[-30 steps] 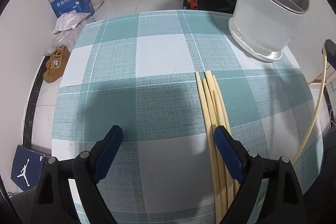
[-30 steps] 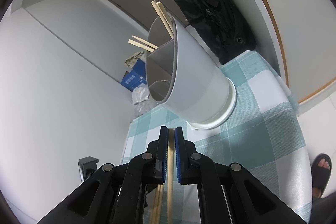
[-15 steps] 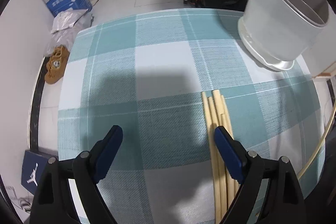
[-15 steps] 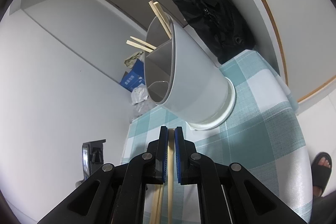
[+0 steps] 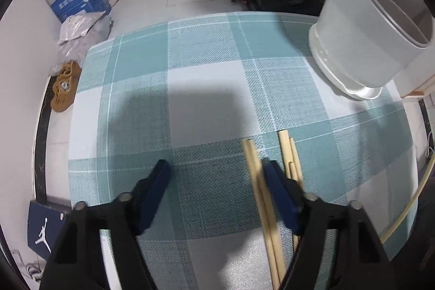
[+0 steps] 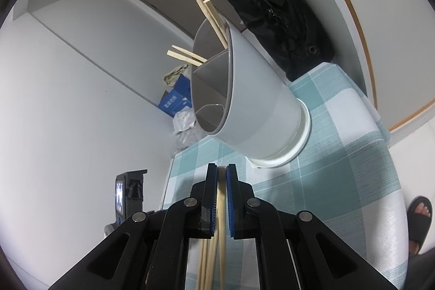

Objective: Organize utensils
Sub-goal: 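Grasp another chopstick with the left gripper while the right gripper holds its chopstick, then lift both held chopsticks and carry them over the white holder, then lower the chopsticks into the holder and open both grippers, then withdraw both open grippers and lower them toward the remaining chopsticks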

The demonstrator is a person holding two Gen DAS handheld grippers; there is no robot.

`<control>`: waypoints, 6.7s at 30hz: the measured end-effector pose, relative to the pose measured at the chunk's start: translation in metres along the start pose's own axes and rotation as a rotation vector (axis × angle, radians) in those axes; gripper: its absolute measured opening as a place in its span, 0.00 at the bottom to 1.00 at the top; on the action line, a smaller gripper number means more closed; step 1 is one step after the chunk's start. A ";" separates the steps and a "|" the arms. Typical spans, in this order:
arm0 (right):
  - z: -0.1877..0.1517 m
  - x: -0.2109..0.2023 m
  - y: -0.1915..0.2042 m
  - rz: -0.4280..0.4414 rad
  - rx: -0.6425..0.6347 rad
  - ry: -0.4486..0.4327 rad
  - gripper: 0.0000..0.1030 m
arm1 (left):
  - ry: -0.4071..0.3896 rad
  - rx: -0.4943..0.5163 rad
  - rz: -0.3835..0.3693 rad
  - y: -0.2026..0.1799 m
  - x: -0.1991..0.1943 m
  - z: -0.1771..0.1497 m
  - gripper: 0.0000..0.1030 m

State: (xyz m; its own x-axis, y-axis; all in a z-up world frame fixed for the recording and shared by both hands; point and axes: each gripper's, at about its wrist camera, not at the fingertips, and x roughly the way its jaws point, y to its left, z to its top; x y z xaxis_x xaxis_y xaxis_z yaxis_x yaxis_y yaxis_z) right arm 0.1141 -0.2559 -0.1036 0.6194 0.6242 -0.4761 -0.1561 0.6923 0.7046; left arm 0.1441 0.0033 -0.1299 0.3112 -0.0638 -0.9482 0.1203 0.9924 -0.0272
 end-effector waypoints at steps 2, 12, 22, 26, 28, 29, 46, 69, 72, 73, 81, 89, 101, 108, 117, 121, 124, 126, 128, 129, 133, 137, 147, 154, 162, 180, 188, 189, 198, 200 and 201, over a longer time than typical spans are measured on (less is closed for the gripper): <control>0.000 0.001 0.001 0.002 -0.003 0.003 0.06 | 0.000 -0.005 -0.026 0.002 -0.001 0.003 0.47; 0.000 0.004 0.001 0.000 -0.002 0.008 0.06 | -0.021 -0.050 -0.025 0.005 0.001 0.007 0.48; 0.000 0.004 0.001 0.002 -0.001 0.008 0.06 | -0.040 -0.080 -0.036 0.015 -0.010 0.000 0.48; 0.000 0.007 0.004 0.005 -0.008 0.013 0.06 | -0.011 -0.068 -0.044 0.009 -0.003 -0.005 0.48; 0.000 0.008 0.005 0.003 -0.014 0.015 0.06 | -0.022 -0.058 -0.020 0.008 -0.004 -0.004 0.48; -0.001 0.007 0.005 0.002 -0.016 0.015 0.06 | -0.018 -0.067 -0.019 0.009 -0.004 -0.003 0.48; -0.002 0.006 0.008 -0.006 -0.026 0.012 0.06 | 0.047 -0.031 0.021 0.001 0.001 0.004 0.22; -0.024 -0.014 0.048 -0.023 -0.247 -0.057 0.06 | -0.431 -0.081 -0.141 0.016 -0.111 -0.031 0.01; -0.029 -0.016 0.062 -0.039 -0.310 -0.078 0.06 | -0.440 -0.078 -0.168 0.013 -0.110 -0.032 0.01; -0.030 -0.016 0.066 -0.045 -0.325 -0.083 0.06 | -0.444 -0.075 -0.169 0.013 -0.110 -0.035 0.01; -0.032 -0.023 0.100 -0.078 -0.445 -0.137 0.05 | -0.493 -0.069 -0.219 0.014 -0.123 -0.041 0.01; -0.033 -0.022 0.124 -0.086 -0.508 -0.159 0.05 | -0.518 -0.069 -0.249 0.018 -0.133 -0.039 0.01; -0.010 -0.028 0.135 -0.065 -0.473 -0.170 0.05 | -0.588 -0.024 -0.256 0.008 -0.158 -0.019 0.01; 0.023 -0.038 0.133 -0.064 -0.424 -0.168 0.05 | -0.644 -0.020 -0.256 -0.001 -0.178 0.004 0.01; 0.090 -0.065 0.138 -0.081 -0.387 -0.221 0.05 | -0.713 -0.027 -0.281 -0.016 -0.205 0.054 0.01; 0.119 -0.074 0.139 -0.100 -0.390 -0.254 0.05 | -0.740 -0.018 -0.298 -0.025 -0.213 0.079 0.01; 0.140 -0.078 0.141 -0.115 -0.400 -0.283 0.05 | -0.752 -0.015 -0.313 -0.033 -0.217 0.100 0.01; 0.153 -0.079 0.140 -0.125 -0.402 -0.301 0.05 | -0.755 -0.017 -0.324 -0.037 -0.216 0.110 0.01; 0.164 -0.079 0.138 -0.139 -0.403 -0.318 0.05 | -0.767 -0.010 -0.325 -0.042 -0.215 0.120 0.01; 0.168 -0.079 0.137 -0.142 -0.402 -0.326 0.05 | -0.771 -0.008 -0.325 -0.045 -0.214 0.124 0.01; 0.186 -0.076 0.132 -0.172 -0.410 -0.361 0.05 | -0.771 0.003 -0.336 -0.052 -0.203 0.137 0.01; 0.194 -0.072 0.126 -0.191 -0.420 -0.377 0.05 | -0.763 0.018 -0.339 -0.057 -0.189 0.145 0.01; 0.194 -0.051 0.109 -0.217 -0.432 -0.352 0.05 | -0.744 0.045 -0.361 -0.056 -0.161 0.136 0.01; 0.180 -0.033 0.102 -0.215 -0.459 -0.298 0.05 | -0.709 0.145 -0.374 -0.058 -0.155 0.110 0.01; 0.158 -0.027 0.091 -0.195 -0.427 -0.212 0.08 | -0.601 0.204 -0.526 -0.045 -0.161 0.100 0.02; 0.124 -0.040 0.084 -0.194 -0.382 -0.162 0.19 | -0.497 0.203 -0.480 -0.038 -0.167 0.091 0.02; 0.110 -0.068 0.101 -0.143 -0.374 -0.251 0.58 | -0.550 0.094 -0.353 -0.022 -0.185 0.069 0.36; 0.107 -0.071 0.105 -0.138 -0.379 -0.262 0.58 | -0.568 0.076 -0.350 -0.018 -0.187 0.064 0.47; 0.076 -0.087 0.121 -0.097 -0.398 -0.309 0.80 | -0.649 -0.030 -0.285 -0.005 -0.200 0.038 0.69; 0.068 -0.087 0.123 -0.092 -0.399 -0.312 0.81 | -0.673 -0.042 -0.264 -0.003 -0.202 0.031 0.71; 0.065 -0.087 0.125 -0.090 -0.400 -0.311 0.82 | -0.680 -0.045 -0.258 -0.002 -0.203 0.029 0.71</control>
State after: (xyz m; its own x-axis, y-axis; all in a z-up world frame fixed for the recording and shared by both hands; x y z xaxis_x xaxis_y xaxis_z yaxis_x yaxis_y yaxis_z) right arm 0.0906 -0.2474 0.0598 0.8338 0.4608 -0.3039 -0.3362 0.8606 0.3825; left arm 0.1080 0.0110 0.0721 0.7968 -0.3330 -0.5042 0.2344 0.9395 -0.2500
